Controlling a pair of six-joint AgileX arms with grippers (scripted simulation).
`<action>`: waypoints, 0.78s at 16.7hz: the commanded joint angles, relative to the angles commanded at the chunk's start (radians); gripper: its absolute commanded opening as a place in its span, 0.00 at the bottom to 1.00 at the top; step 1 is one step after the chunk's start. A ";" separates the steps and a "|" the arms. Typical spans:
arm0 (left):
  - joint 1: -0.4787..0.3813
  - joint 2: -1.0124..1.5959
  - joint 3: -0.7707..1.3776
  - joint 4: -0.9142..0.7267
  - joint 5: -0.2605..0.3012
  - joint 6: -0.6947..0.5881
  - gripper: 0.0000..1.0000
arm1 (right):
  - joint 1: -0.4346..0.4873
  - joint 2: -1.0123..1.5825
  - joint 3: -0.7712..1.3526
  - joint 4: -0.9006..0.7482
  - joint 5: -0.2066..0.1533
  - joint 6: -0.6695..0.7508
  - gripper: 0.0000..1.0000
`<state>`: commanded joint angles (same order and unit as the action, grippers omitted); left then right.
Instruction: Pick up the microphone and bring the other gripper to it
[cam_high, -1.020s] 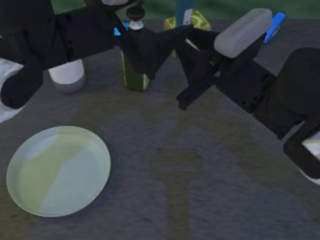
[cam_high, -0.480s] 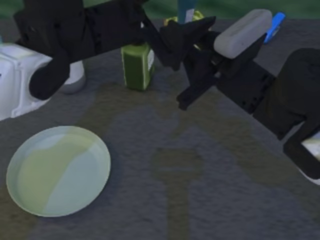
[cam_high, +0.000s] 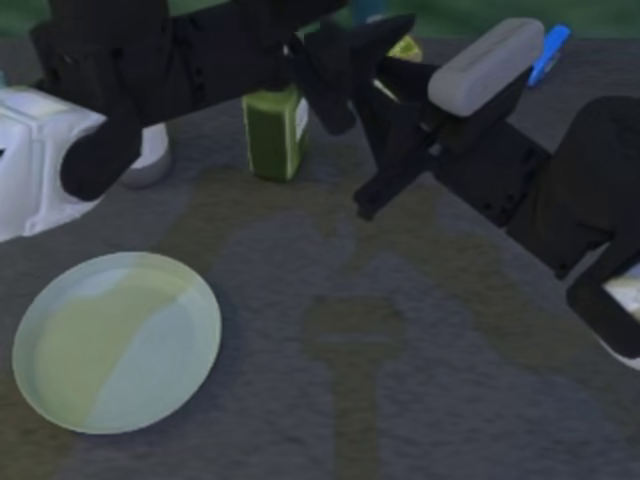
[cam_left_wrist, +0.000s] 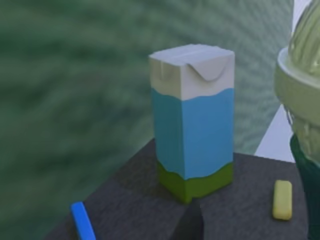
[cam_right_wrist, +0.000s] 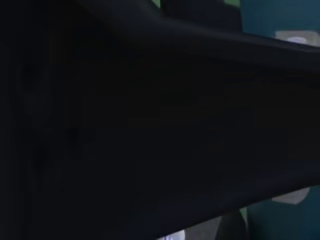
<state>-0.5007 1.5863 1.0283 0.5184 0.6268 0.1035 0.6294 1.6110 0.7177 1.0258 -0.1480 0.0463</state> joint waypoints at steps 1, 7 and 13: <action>0.000 0.000 0.000 0.000 0.000 0.000 0.25 | 0.000 0.000 0.000 0.000 0.000 0.000 0.00; 0.000 0.000 0.000 0.000 0.000 0.000 0.00 | 0.000 0.000 0.000 0.000 0.000 0.000 0.00; 0.000 0.000 0.000 0.000 0.000 0.000 0.00 | 0.000 0.000 0.000 0.000 0.000 0.000 0.00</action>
<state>-0.5007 1.5863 1.0283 0.5184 0.6268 0.1035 0.6294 1.6110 0.7177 1.0258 -0.1480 0.0463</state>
